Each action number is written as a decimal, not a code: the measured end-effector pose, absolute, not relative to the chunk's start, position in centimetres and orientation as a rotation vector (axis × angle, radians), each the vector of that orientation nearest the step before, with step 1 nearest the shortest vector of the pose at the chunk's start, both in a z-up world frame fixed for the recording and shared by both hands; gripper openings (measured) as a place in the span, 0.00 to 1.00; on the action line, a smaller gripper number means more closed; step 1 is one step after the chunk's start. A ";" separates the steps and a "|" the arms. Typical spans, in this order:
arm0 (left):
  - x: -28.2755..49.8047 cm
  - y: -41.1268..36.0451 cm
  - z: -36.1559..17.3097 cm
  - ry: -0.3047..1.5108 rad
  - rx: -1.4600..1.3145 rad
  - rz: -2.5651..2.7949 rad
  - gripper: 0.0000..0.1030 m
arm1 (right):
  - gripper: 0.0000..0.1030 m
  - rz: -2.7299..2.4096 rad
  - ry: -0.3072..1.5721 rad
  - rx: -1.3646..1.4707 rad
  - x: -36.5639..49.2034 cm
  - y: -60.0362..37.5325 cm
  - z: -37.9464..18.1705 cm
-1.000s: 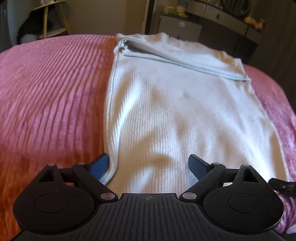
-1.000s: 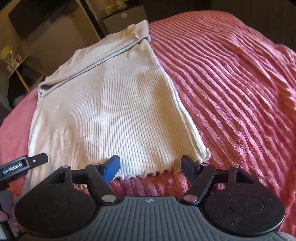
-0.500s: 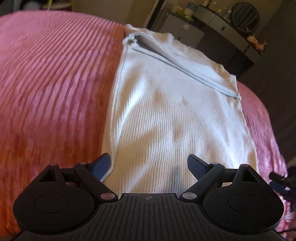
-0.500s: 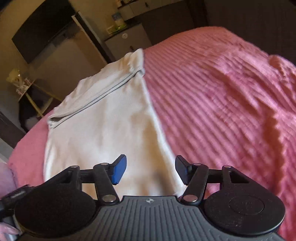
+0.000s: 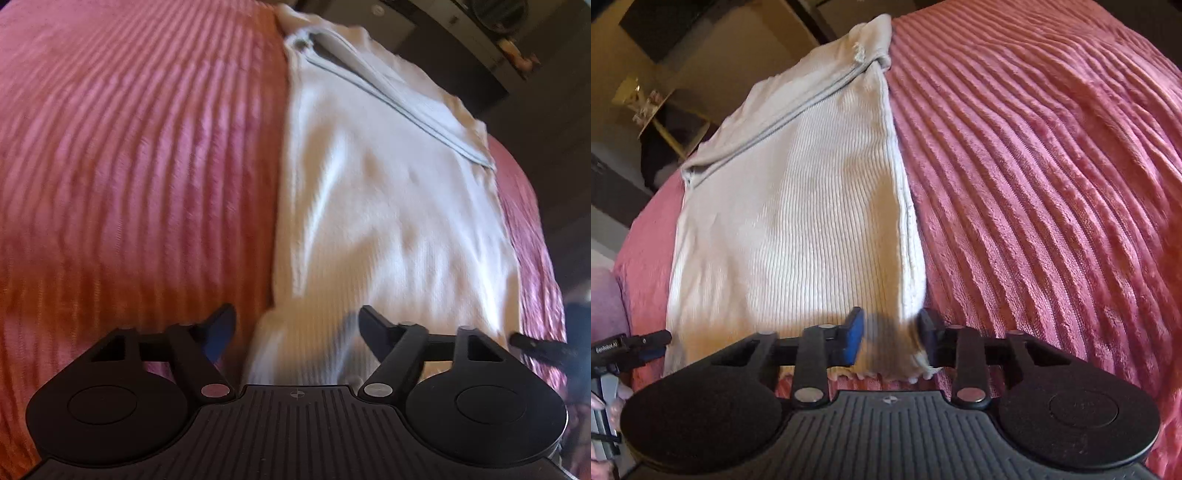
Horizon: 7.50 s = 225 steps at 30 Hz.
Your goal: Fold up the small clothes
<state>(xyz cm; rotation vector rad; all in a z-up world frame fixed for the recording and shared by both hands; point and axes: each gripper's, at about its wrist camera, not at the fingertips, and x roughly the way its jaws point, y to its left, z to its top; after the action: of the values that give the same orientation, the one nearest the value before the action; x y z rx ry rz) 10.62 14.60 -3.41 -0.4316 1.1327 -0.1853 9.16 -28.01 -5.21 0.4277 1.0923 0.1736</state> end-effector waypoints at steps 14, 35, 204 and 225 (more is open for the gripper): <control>10.3 13.0 -4.2 1.237 -0.359 -0.318 0.66 | 0.23 0.252 1.140 0.462 8.3 -30.1 -5.9; 13.0 16.2 7.0 0.920 -0.696 -0.426 0.15 | 0.10 0.392 0.886 0.724 10.8 -32.7 0.3; 32.8 19.3 0.3 0.778 -0.457 -0.002 0.75 | 0.35 0.018 0.528 0.245 22.3 -15.3 -2.3; 37.3 19.6 -1.4 0.846 -0.657 -0.157 0.92 | 0.44 0.159 0.530 0.249 21.9 -14.2 -4.3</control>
<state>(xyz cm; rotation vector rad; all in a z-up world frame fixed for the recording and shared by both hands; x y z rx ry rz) 37.26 19.64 -1.39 -0.6566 0.8464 -0.1572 21.93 -14.17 -4.33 0.2489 0.5304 0.1593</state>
